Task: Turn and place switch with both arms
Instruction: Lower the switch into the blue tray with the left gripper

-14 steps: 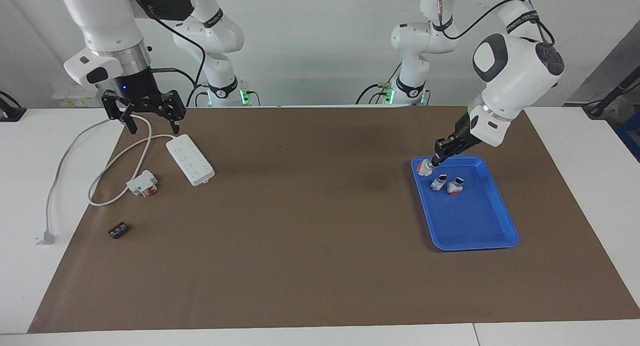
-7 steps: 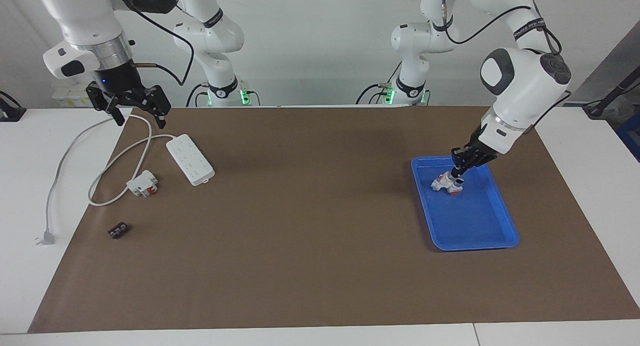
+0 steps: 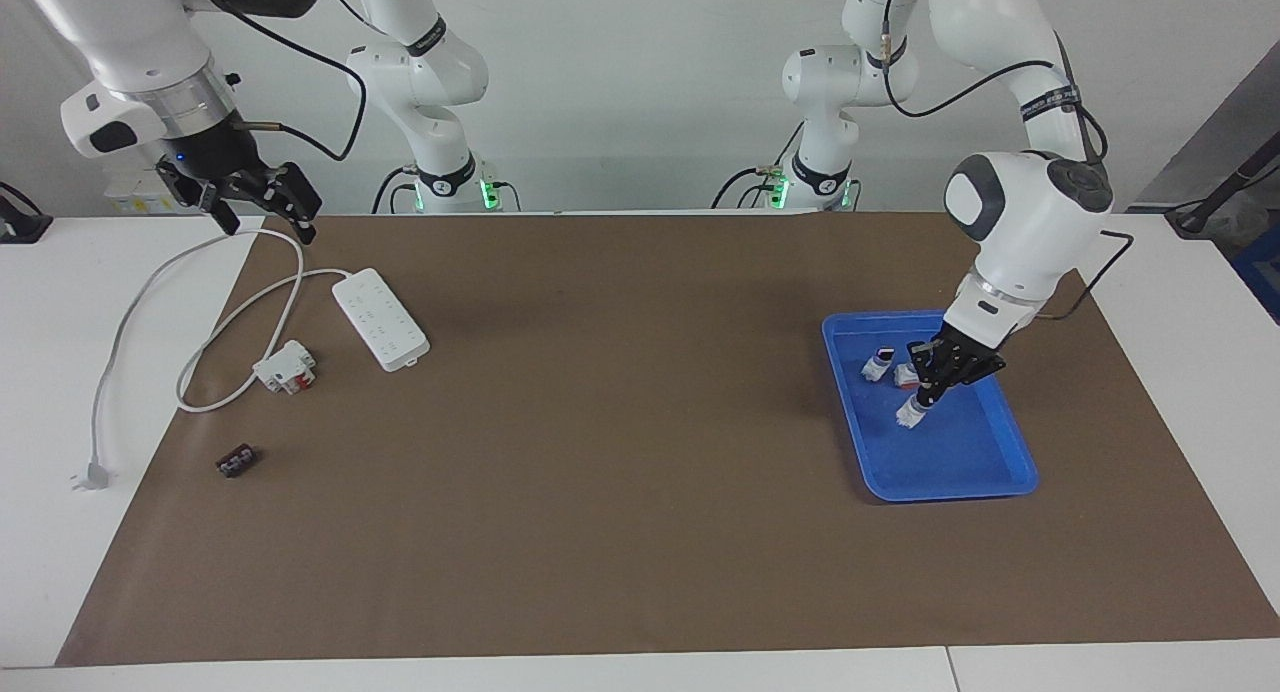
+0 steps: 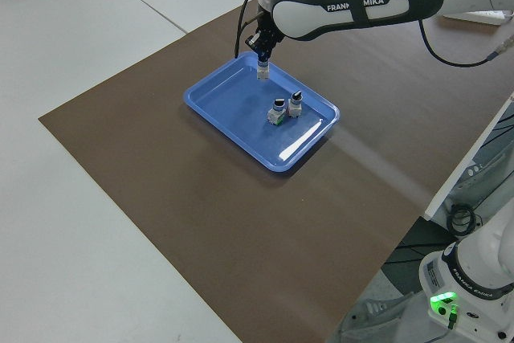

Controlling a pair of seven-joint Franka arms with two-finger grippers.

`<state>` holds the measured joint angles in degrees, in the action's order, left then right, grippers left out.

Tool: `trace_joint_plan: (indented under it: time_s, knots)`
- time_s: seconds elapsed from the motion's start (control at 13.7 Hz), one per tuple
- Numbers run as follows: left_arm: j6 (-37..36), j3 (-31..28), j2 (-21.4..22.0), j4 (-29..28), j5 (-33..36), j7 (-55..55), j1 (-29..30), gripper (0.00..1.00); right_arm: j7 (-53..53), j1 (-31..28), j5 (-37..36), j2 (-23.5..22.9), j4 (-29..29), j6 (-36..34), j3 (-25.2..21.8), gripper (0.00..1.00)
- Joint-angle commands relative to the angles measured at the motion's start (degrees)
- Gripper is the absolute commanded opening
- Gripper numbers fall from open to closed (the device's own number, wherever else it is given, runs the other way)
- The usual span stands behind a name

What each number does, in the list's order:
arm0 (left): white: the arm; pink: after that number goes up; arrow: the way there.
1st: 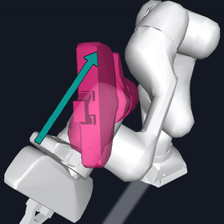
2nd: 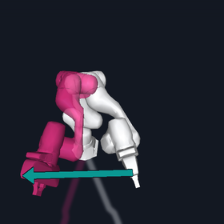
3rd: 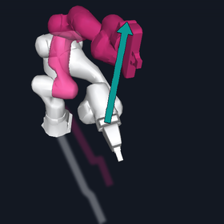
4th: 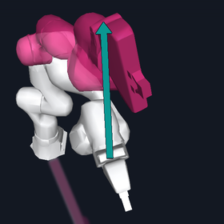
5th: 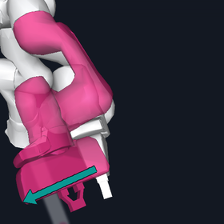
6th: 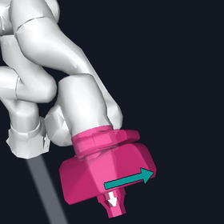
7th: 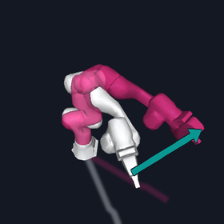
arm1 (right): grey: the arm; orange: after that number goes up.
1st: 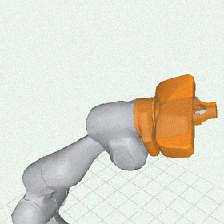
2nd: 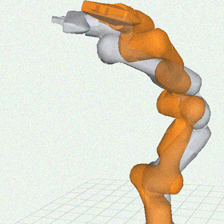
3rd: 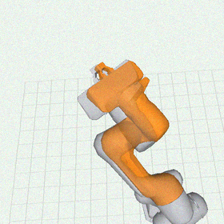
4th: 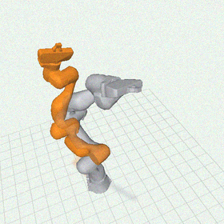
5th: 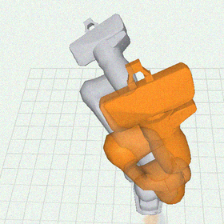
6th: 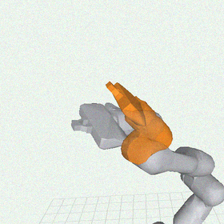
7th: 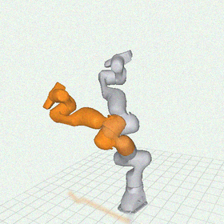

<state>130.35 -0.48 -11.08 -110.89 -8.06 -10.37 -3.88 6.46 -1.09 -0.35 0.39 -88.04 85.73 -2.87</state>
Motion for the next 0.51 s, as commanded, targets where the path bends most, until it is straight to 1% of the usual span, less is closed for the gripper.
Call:
trace_joint_plan:
  time_s: [0.0,0.15,0.22,0.29,0.36,0.44]
  knots:
    - [2.8,0.4,2.4,-6.3,1.0,-4.0,1.4,0.00,-1.7,0.6,-1.7,-0.7,2.2,-3.3,0.6,1.00]
    - [4.3,0.6,2.6,-7.1,1.0,-4.1,0.6,0.00,-2.7,0.2,-0.5,-0.7,2.9,-5.8,0.5,1.00]
    - [5.0,0.6,2.5,-7.0,1.0,-4.3,0.5,0.31,-2.2,0.3,-0.2,-0.6,3.2,-7.1,0.5,1.00]
    - [5.7,0.6,2.0,-5.9,1.1,-5.2,0.5,0.66,-2.2,0.5,-0.4,-0.5,3.4,-7.3,0.7,1.00]
    - [6.1,0.6,1.9,-4.3,1.1,-6.5,0.5,0.94,-1.7,0.6,0.2,-0.5,3.5,-7.6,0.8,1.00]
    - [5.0,0.6,2.4,-3.6,1.0,-6.9,0.5,0.98,0.9,0.5,1.1,-0.1,3.6,-7.6,0.5,1.00]
